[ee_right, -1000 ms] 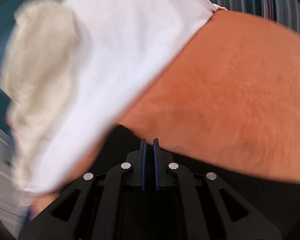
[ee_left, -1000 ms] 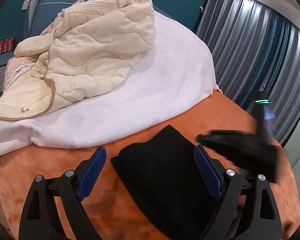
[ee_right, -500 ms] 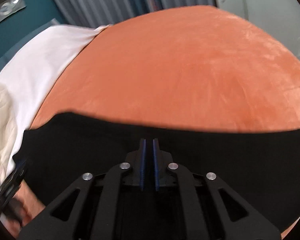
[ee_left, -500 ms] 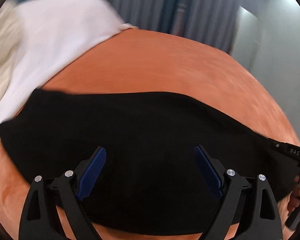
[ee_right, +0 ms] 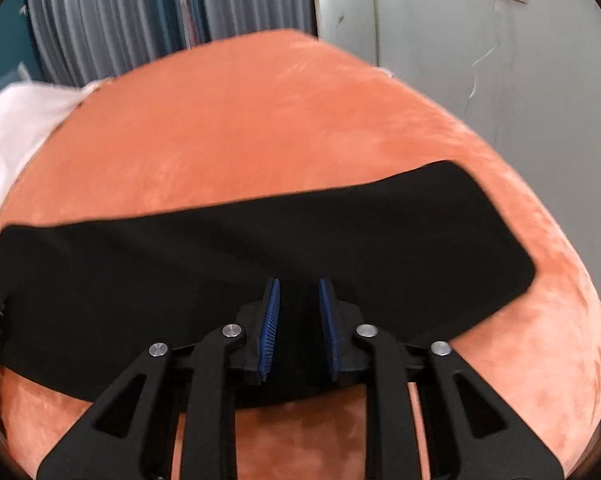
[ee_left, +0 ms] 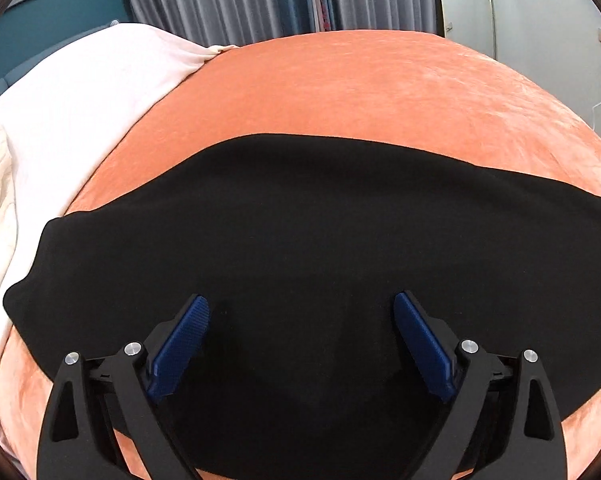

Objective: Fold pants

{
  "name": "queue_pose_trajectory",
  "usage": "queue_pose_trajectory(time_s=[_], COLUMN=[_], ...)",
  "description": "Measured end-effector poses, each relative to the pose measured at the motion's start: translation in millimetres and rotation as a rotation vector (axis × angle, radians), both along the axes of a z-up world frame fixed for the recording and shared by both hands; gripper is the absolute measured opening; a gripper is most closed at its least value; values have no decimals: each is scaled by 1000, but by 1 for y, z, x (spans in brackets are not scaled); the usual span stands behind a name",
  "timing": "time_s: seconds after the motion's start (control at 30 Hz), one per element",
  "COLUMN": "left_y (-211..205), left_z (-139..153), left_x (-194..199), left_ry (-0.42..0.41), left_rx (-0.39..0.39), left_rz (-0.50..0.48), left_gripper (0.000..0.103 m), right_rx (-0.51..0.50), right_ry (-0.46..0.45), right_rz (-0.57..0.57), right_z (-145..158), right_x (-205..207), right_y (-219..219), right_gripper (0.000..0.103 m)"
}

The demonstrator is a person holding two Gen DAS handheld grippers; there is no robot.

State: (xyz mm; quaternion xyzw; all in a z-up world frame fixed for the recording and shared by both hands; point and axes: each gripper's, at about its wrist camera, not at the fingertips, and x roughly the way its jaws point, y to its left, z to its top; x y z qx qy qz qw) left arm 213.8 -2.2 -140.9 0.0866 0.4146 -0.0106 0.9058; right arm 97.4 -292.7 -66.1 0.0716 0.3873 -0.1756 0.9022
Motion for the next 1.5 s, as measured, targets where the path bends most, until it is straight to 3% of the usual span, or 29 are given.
queue_pose_trajectory(time_s=[0.07,0.1,0.13,0.23,0.3,0.43,0.6,0.67,0.7,0.77,0.83,0.87,0.93,0.97,1.03,1.17,1.23,1.37,1.43,1.5], left_y=[-1,-2,-3,-10,-12,-13,-13,-12,-12,-12,-11,-11,-10,-8,-4,9,12,5,2,0], left_z=[0,0,1,0,-1,-1,-1,-1,-1,-1,-2,-2,-2,-3,-3,-6,-6,-4,-2,1], left_x=[0,-1,1,1,1,0,0,0,0,0,0,0,0,0,2,5,6,2,0,-4], left_ry=[-2,-3,-5,-13,-17,-23,-27,-27,-27,-26,-26,-25,-25,-19,-8,29,36,13,-3,-28], left_rx=[9,16,22,49,62,77,87,85,85,85,83,81,88,74,45,-46,-75,-32,-7,11], left_rz=[2,3,4,4,4,6,8,8,9,9,9,10,30,32,34,47,53,58,60,65], left_gripper=[93,93,93,93,93,93,93,93,93,93,94,94,98,98,98,98,98,98,98,98], right_rx=[-41,-15,53,74,133,153,77,21,41,105,47,28,64,101,161,177,178,-42,-115,-124], right_ry=[52,61,19,-26,-47,-67,-98,-21,-3,-75,-96,-91,-102,-123,-168,-127,-112,-134,-80,-20], right_rz=[-27,-38,-44,-119,-129,-161,-230,-276,-285,-315,-367,-394,-433,-440,-444,-452,-450,-422,-429,-413], right_z=[-12,-19,-18,-18,-19,-15,8,2,-2,8,19,20,19,20,20,12,11,29,27,18], right_x=[1,-7,-13,-24,-29,-38,-50,-44,-46,-61,-77,-81,-96,-102,-113,-110,-106,-97,-86,-76], right_y=[-5,-14,-24,-33,-42,-59,-54,-64,-72,-85,-93,-97,-109,-115,-125,-135,-134,-107,-104,-104], right_gripper=[21,21,21,21,20,20,21,22,21,21,22,24,59,62,61,63,69,69,71,78])
